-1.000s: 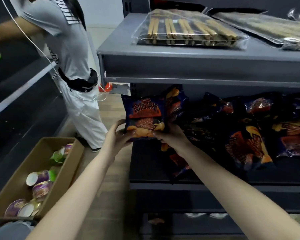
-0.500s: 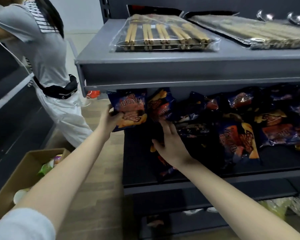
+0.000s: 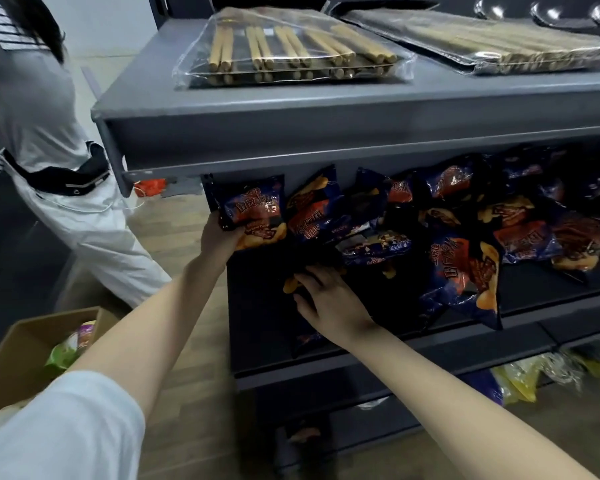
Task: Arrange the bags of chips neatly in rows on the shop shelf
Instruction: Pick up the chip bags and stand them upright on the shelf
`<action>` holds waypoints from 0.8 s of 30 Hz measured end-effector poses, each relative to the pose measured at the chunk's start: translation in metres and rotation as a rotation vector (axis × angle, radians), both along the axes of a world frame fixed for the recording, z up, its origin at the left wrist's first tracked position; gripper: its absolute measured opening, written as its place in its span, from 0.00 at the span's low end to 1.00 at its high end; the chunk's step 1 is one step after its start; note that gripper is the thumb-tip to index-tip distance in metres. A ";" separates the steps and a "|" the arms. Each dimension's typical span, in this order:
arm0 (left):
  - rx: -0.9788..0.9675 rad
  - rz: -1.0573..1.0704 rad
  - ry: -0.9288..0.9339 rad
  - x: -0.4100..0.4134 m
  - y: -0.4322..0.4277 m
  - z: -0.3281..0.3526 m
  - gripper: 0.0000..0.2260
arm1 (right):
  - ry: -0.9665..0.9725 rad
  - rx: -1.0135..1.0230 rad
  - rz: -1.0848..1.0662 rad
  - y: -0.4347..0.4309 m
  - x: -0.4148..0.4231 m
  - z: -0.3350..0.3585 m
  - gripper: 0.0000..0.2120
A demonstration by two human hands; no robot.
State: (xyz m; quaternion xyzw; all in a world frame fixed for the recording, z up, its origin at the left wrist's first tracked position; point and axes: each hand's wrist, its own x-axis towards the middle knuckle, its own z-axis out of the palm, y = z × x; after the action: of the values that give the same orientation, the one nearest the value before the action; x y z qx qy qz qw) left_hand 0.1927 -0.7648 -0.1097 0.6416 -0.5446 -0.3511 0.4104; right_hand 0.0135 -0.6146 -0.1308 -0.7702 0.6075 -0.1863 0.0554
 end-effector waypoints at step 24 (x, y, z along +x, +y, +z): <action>-0.318 -0.419 -0.301 -0.079 0.190 0.015 0.27 | -0.151 -0.429 -0.777 0.060 -0.119 0.011 0.24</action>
State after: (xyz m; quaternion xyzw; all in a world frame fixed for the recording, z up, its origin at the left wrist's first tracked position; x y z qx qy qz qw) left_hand 0.1140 -0.5752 -0.0950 0.4881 -0.7679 -0.2393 0.3389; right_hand -0.1058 -0.5547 -0.1200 -0.4633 0.7935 -0.3706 -0.1357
